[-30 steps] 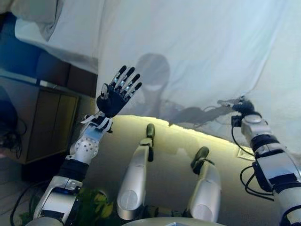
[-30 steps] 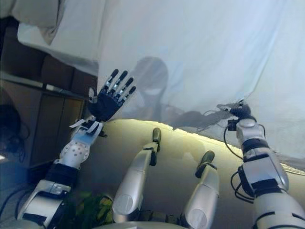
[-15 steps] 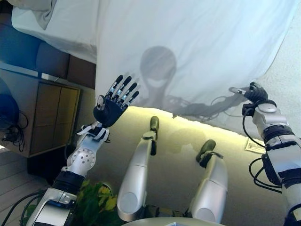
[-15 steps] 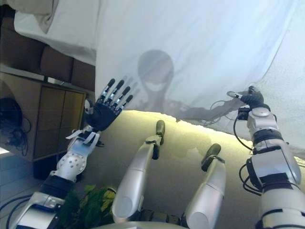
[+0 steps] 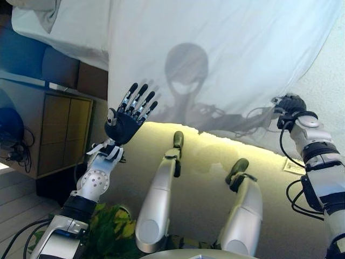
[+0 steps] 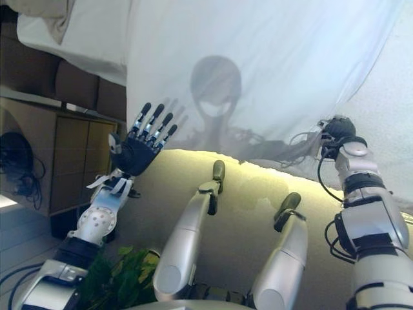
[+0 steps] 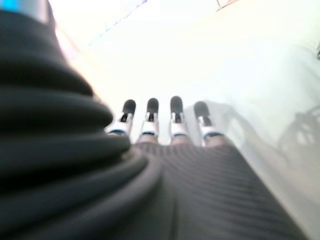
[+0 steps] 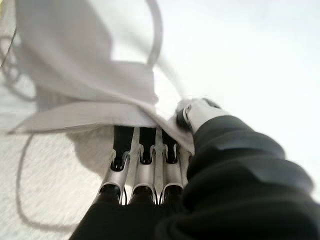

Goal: Make the bed neatly

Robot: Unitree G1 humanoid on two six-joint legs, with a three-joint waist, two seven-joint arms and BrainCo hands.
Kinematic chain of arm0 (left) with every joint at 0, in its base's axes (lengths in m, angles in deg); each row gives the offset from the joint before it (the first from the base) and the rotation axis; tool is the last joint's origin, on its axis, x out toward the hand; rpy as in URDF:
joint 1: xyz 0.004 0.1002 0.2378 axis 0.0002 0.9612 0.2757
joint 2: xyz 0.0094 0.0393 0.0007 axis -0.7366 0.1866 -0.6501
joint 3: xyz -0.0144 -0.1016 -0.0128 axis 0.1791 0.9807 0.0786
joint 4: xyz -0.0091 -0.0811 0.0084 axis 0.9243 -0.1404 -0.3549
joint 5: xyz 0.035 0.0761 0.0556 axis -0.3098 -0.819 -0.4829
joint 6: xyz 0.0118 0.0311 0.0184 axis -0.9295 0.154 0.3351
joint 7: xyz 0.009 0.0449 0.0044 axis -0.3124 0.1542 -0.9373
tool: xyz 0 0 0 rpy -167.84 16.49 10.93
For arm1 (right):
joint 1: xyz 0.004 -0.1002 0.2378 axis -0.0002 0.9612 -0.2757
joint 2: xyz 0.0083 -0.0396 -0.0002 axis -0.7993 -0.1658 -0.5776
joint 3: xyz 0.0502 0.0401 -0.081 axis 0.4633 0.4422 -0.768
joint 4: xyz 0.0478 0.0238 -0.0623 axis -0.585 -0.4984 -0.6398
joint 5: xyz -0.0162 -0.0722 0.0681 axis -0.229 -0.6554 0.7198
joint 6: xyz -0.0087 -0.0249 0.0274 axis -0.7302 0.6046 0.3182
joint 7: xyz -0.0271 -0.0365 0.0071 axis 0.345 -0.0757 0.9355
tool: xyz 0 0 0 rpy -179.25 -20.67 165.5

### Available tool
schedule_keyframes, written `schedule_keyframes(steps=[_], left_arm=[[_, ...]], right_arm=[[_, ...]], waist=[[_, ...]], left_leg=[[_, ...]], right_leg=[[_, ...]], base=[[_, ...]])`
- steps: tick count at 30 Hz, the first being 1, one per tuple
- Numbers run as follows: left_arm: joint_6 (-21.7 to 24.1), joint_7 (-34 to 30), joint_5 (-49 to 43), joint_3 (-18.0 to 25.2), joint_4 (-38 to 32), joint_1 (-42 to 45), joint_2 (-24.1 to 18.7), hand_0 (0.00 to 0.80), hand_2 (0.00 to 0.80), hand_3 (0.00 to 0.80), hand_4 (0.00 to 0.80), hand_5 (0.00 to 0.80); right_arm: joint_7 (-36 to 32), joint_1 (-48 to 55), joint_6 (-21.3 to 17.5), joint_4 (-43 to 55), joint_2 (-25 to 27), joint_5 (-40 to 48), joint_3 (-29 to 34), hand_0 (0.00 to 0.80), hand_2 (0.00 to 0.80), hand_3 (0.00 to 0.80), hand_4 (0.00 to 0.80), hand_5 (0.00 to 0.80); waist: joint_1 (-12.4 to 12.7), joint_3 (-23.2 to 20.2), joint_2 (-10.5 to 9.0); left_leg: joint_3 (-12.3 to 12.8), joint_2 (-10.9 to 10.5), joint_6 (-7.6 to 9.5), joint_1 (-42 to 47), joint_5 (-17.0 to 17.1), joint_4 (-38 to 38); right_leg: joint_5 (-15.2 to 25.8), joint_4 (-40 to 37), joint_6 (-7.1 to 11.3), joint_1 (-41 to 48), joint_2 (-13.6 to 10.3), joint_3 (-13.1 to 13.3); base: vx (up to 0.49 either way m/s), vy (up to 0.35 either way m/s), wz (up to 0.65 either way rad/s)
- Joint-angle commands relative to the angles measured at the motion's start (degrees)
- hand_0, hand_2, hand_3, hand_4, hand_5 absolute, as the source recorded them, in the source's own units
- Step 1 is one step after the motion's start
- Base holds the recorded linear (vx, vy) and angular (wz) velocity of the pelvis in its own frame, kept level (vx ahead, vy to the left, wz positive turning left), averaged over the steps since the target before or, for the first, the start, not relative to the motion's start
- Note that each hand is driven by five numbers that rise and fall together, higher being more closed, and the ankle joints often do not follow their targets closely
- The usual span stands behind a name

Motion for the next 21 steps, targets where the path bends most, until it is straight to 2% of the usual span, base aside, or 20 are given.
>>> schedule_keyframes(steps=[1,14,21], left_arm=[[2.14,-2.02,2.1,0.11,-3.42,-2.26,0.07,0.0,0.0,0.0,0.0,0.0],[0.49,-1.94,1.82,-0.08,-2.14,-2.44,-0.67,0.0,0.0,0.0,0.0,0.0],[0.89,-2.14,1.06,0.92,-1.7,-2.15,-1.5,0.0,0.0,0.0,0.0,0.0]], right_arm=[[-2.13,-1.89,-1.06,0.25,-0.52,1.34,-2.22,0.8,0.8,0.8,0.8,0.8],[-2.92,1.88,0.5,0.13,-0.78,1.32,-0.79,0.8,0.8,0.8,0.8,0.8],[-2.07,7.06,1.78,-0.85,-0.53,0.18,0.63,0.8,0.8,0.8,0.8,0.8]], waist=[[1.48,0.43,2.39],[0.79,0.43,0.44],[0.01,0.43,-1.09]], left_leg=[[0.74,-4.03,2.66,3.92,-7.15,-0.83],[0.16,-2.96,2.36,9.54,-7.27,-3.02],[0.86,-1.86,1.86,12.26,-6.93,-4.69]], right_leg=[[4.26,-1.42,-1.15,-0.5,3.23,-2.47],[5.23,-5.39,-0.58,5.53,4.2,-3.24],[6.03,-8.33,-0.31,8.59,4.88,-3.71]], base=[[-0.006,-0.04,-0.04],[0.013,-0.036,-0.03],[0.031,-0.029,-0.03]])
